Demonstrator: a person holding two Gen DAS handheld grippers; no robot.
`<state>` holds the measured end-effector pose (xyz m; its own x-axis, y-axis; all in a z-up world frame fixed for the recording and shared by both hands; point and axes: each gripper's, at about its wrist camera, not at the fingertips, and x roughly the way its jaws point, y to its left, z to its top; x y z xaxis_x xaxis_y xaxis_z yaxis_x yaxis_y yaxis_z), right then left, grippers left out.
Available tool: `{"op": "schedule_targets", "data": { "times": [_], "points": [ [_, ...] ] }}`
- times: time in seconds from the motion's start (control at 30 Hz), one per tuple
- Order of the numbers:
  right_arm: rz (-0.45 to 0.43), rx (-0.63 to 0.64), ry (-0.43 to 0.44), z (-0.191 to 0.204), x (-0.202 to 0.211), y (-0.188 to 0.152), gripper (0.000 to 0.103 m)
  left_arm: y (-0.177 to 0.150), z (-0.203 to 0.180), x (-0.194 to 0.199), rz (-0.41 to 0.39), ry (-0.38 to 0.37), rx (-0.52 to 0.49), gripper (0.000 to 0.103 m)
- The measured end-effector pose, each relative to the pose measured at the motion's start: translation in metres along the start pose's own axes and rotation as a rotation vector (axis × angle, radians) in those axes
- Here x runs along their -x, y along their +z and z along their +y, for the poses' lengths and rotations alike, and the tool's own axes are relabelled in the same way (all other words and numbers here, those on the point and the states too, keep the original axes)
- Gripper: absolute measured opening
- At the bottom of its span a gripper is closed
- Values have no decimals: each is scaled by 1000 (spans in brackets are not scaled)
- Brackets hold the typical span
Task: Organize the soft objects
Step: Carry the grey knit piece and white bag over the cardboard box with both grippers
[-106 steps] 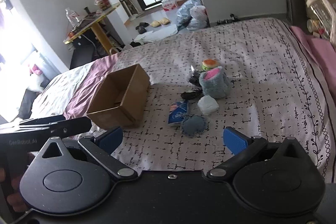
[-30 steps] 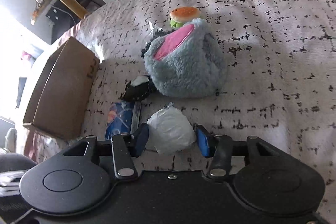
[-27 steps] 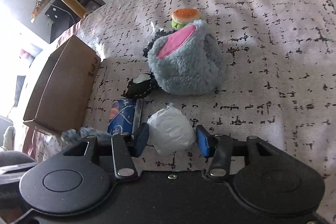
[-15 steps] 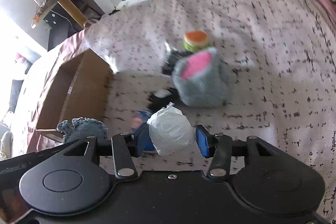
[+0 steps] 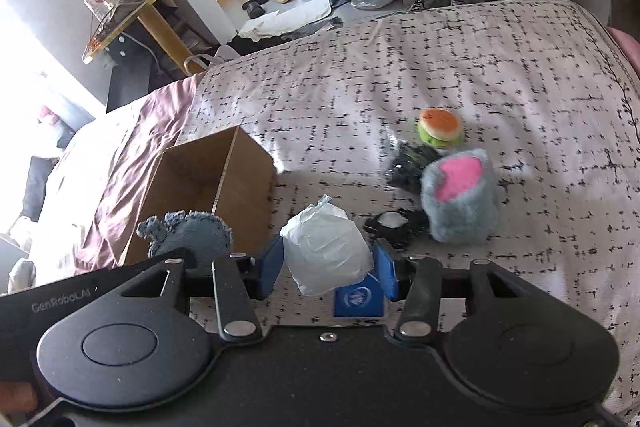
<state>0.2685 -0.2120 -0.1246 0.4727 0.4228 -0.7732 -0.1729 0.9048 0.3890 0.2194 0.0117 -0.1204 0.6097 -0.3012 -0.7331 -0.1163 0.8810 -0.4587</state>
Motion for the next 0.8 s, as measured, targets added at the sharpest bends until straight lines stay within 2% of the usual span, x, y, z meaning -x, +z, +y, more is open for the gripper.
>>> {"op": "schedule_targets", "data": {
  "times": [0.27, 0.47, 0.8],
  "points": [
    [23, -3, 0, 33, -15, 8, 48, 23, 20, 4, 26, 38, -23, 17],
    [60, 44, 20, 65, -36, 12, 48, 35, 39, 6, 52, 61, -15, 17],
    [107, 95, 58, 105, -67, 14, 48, 49, 82, -8, 134, 155, -38, 17]
  ]
}}
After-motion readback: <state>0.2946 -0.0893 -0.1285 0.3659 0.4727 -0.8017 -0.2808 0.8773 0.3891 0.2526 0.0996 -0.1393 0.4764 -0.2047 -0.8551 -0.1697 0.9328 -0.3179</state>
